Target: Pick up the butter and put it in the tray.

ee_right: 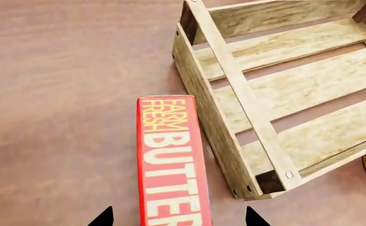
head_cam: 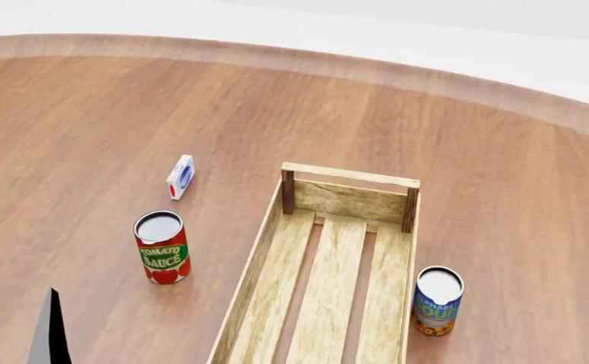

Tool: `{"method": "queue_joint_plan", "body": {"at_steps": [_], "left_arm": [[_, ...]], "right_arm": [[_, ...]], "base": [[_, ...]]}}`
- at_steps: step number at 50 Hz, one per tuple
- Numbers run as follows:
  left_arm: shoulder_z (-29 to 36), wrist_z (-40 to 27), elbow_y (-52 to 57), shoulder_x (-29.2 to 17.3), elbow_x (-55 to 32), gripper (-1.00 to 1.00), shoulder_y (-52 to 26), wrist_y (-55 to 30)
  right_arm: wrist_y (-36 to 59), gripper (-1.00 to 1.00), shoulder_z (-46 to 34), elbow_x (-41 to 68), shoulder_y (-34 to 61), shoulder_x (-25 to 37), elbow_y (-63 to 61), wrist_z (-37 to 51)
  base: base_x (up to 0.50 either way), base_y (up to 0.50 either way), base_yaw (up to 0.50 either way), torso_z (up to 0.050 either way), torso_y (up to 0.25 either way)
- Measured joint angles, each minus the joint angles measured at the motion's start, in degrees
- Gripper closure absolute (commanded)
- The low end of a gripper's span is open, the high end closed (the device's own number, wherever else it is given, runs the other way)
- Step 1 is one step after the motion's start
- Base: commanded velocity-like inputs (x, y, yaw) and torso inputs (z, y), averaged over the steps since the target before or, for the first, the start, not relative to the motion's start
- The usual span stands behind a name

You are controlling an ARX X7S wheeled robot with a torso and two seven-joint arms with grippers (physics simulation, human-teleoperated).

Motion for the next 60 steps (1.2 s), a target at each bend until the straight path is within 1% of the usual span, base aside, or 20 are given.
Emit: {"method": "queue_joint_plan", "body": {"at_steps": [11,26,41,60], "left_arm": [[0.1,-0.3,0.1,-0.3,-0.1,-1.0,0.0,0.0],[0.5,-0.6,-0.1,-0.5,0.0,-1.0,-0.1,0.2],[0.8,-0.8,-0.6,-0.7,-0.1,-1.0,-0.2,0.6],[0.8,-1.2,-0.8,-1.1,-0.5,-1.0,-0.3,0.6]], "right_arm": [[-3.8,-1.0,-0.9,-1.2,-3.5,-0.4,2.5,0.7],[-7.4,-1.0,0.0,-1.5,-6.7,-0.3,4.9,2.3],[-9.8,-1.0,-0.1,-3.0,-6.5,-1.9,7.6,2.9],[-11.5,-1.0,-2.8,-5.6,-4.7,-4.9,11.3,1.5]], "base": [[0.0,0.0,0.0,0.0,0.0],[0.0,0.0,0.0,0.0,0.0],[0.0,0.0,0.0,0.0,0.0],[0.0,0.0,0.0,0.0,0.0]]}}
